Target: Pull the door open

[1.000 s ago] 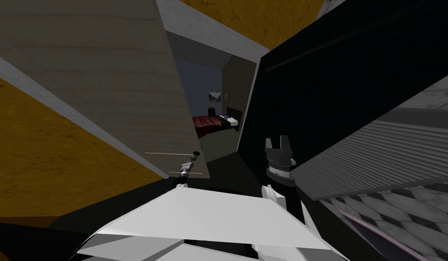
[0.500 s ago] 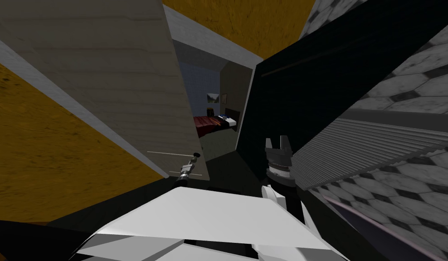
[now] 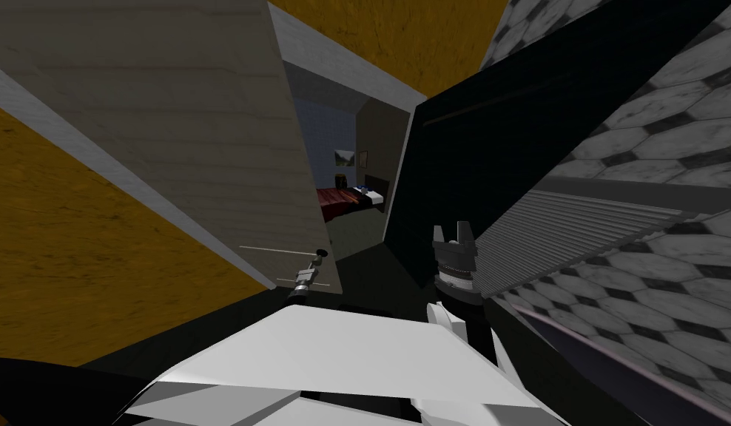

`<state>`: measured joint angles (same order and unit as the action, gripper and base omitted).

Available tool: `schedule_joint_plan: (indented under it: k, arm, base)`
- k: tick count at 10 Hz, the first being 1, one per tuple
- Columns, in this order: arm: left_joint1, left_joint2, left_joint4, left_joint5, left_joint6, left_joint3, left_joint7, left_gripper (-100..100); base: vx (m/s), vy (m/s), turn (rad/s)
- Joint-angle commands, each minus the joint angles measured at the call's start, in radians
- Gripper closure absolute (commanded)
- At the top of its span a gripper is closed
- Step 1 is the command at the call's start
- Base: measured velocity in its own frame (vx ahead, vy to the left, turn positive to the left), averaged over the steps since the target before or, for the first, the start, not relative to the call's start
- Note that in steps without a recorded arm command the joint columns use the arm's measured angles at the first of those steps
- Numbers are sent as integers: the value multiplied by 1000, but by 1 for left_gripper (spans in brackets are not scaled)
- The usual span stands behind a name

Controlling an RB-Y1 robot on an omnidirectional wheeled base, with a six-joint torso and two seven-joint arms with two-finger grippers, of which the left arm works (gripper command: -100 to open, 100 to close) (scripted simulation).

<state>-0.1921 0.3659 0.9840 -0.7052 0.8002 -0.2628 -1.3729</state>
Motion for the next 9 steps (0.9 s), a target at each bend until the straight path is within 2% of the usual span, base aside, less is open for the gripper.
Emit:
schedule_joint_plan:
  k: [1,5,7,8,9]
  arm:
    - [12,-17,-9,17,30,-32,-15,-100]
    - [9,-17,-10,24,48,-44,-22,-100]
    - [9,-17,-10,24,48,-44,-22,-100]
    - [1,8,-35,15,56,-26,-37,-100]
    - [1,26,-24,1,23,-15,-45,-100]
  base:
    - [-77,16,-52]
    - [-44,20,-27]
    - [-14,4,-11]
    - [4,24,37]
    - [21,-9,56]
